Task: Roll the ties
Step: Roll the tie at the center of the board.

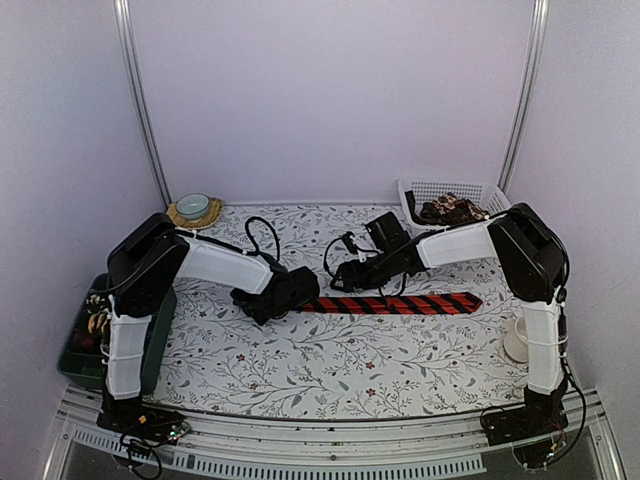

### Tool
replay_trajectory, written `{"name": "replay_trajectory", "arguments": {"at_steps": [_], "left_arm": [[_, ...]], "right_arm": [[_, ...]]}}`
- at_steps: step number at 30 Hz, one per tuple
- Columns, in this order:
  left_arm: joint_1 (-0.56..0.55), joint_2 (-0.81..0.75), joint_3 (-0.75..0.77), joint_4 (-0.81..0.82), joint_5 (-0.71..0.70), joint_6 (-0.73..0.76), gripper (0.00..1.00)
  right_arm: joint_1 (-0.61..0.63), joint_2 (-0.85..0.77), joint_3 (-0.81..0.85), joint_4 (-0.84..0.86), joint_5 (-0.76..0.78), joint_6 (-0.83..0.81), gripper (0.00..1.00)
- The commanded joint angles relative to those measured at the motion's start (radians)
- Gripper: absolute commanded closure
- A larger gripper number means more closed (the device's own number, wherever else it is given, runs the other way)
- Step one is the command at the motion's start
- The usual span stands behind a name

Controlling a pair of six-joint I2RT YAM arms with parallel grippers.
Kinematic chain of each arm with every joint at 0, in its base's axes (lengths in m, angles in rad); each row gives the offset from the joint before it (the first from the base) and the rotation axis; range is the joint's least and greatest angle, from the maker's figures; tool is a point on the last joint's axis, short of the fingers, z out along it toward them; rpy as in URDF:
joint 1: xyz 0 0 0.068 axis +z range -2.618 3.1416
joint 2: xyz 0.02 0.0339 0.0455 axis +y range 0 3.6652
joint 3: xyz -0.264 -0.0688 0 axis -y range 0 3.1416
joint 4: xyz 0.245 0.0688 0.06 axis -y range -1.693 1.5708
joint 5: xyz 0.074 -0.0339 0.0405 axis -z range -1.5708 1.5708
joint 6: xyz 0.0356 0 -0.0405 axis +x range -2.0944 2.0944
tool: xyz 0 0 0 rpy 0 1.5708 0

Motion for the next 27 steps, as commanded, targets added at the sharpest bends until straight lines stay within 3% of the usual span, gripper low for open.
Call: {"name": "replay_trajectory", "arguments": {"at_steps": [1, 6, 13, 27], "left_arm": [[-0.019, 0.006, 0.012, 0.031, 0.048, 0.016, 0.98], [-0.018, 0.013, 0.017, 0.057, 0.064, 0.041, 0.94], [-0.018, 0.006, 0.02, 0.087, 0.083, 0.066, 0.76], [-0.012, -0.043, -0.005, 0.199, 0.199, 0.14, 0.73]], "right_arm": [[-0.006, -0.104, -0.02, -0.018, -0.014, 0.013, 0.26], [-0.005, -0.104, -0.02, -0.018, -0.015, 0.015, 0.26], [-0.007, -0.101, -0.019, -0.019, -0.017, 0.016, 0.26], [-0.009, -0.096, -0.014, -0.018, -0.021, 0.019, 0.27]]}}
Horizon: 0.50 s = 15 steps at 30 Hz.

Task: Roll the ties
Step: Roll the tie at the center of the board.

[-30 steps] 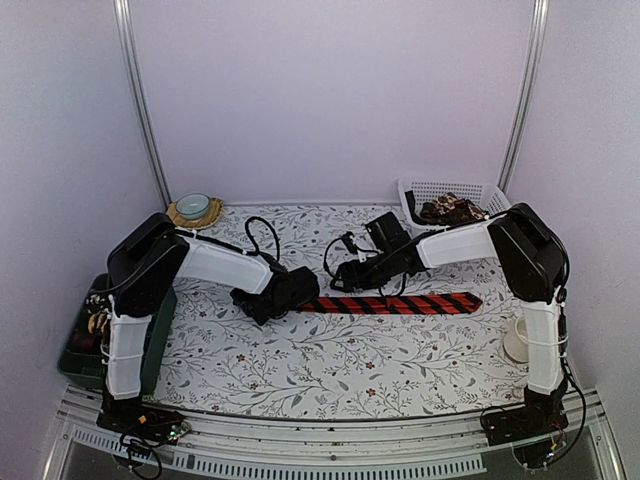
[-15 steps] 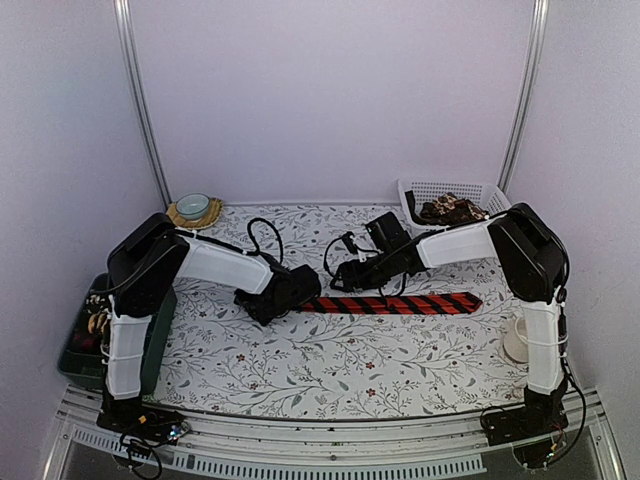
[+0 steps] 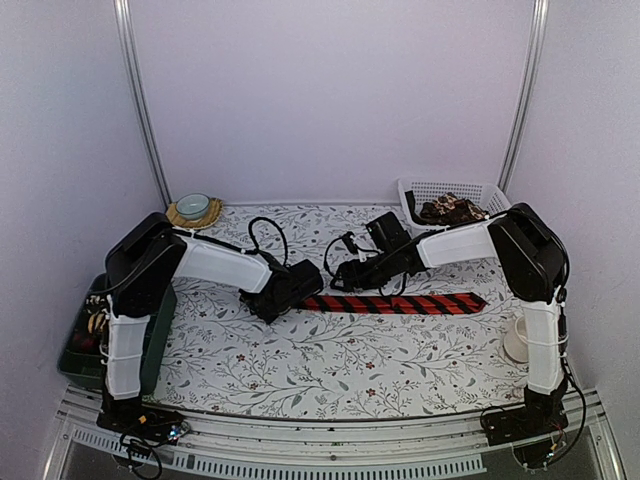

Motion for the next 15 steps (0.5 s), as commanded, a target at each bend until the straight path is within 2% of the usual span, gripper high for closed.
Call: {"name": "replay_trajectory", "arguments": {"at_steps": [1, 10, 15], "left_arm": [[-0.01, -0.039, -0.007, 0.084, 0.122, 0.041, 0.73], [-0.003, -0.059, -0.014, 0.099, 0.145, 0.073, 0.68], [0.012, -0.081, -0.028, 0.141, 0.21, 0.091, 0.66]], "right_arm": [[-0.007, -0.096, -0.014, -0.018, -0.013, 0.01, 0.27], [-0.006, -0.089, -0.013, -0.016, -0.022, 0.016, 0.27], [-0.007, -0.088, -0.013, -0.016, -0.025, 0.018, 0.27]]}}
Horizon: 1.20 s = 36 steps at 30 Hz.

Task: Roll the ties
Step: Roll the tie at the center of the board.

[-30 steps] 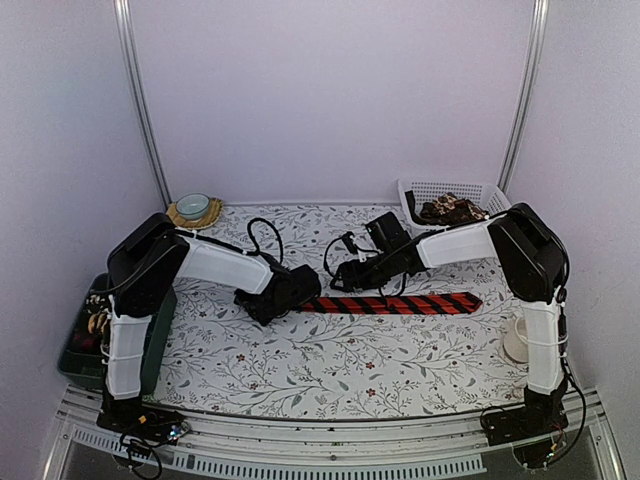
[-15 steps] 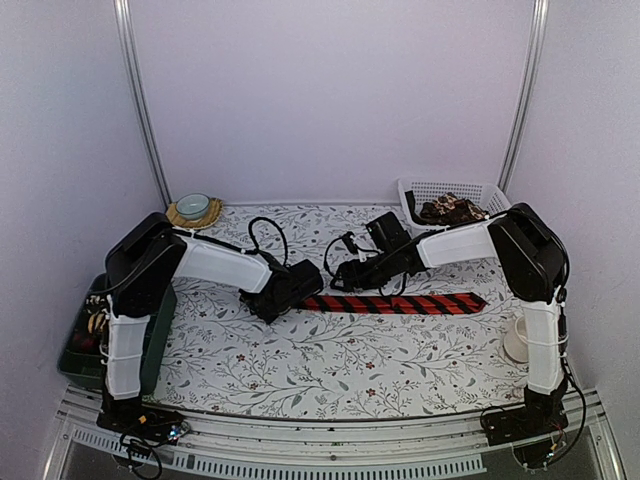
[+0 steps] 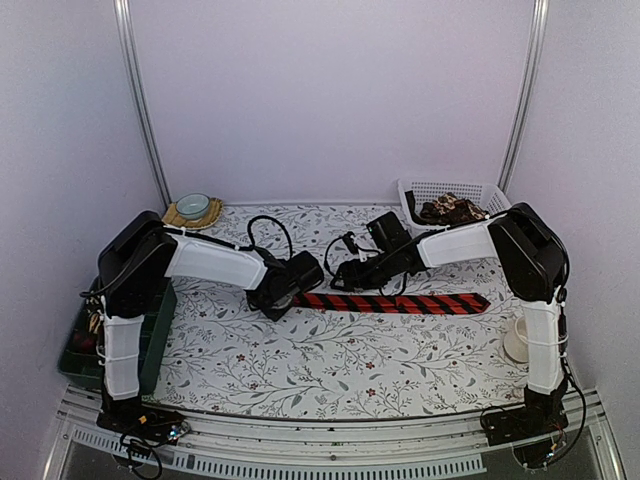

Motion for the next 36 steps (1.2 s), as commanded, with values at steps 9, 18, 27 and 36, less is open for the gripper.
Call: {"name": "replay_trajectory", "arguments": {"at_steps": [9, 18, 27, 36], "left_arm": [[0.042, -0.063, -0.039, 0.095, 0.187, 0.035, 0.64], [0.092, -0.086, -0.047, 0.122, 0.276, 0.04, 0.61], [0.115, -0.111, -0.049, 0.151, 0.306, 0.045, 0.6], [0.161, -0.15, -0.071, 0.179, 0.403, 0.031, 0.59]], "right_arm": [[-0.005, -0.09, -0.007, -0.02, -0.01, 0.011, 0.28], [-0.005, -0.087, 0.002, -0.025, -0.02, 0.012, 0.28], [-0.005, -0.09, 0.007, -0.031, -0.023, 0.01, 0.29], [-0.004, -0.092, 0.012, -0.035, -0.024, 0.011, 0.3]]}}
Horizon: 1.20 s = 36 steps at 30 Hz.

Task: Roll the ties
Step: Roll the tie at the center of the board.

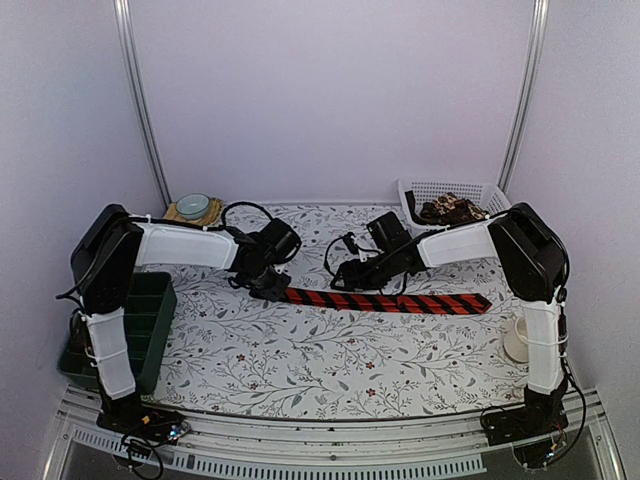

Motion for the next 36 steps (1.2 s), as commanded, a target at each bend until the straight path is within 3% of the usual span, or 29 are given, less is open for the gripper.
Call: {"name": "replay_trajectory", "arguments": {"at_steps": [1, 11, 16, 20, 27, 36], "left_arm": [[0.034, -0.014, -0.032, 0.032, 0.063, -0.009, 0.59], [0.049, -0.081, -0.052, 0.101, 0.12, -0.013, 0.59], [0.07, -0.151, -0.05, 0.146, 0.185, -0.026, 0.47], [0.15, -0.226, -0.089, 0.159, 0.279, -0.09, 0.38], [0.363, -0.351, -0.3, 0.3, 0.524, -0.217, 0.37], [0.47, -0.298, -0.445, 0.54, 0.755, -0.311, 0.38]], "right_arm": [[-0.004, -0.092, 0.011, -0.031, -0.013, 0.004, 0.3], [-0.004, -0.087, 0.008, -0.025, -0.015, 0.007, 0.3], [-0.004, -0.087, 0.013, -0.025, -0.015, 0.007, 0.3], [-0.004, -0.092, 0.014, -0.027, -0.024, 0.007, 0.3], [0.008, -0.099, 0.046, 0.021, -0.096, 0.004, 0.36], [0.079, 0.048, 0.291, 0.065, -0.235, 0.119, 0.47]]}}
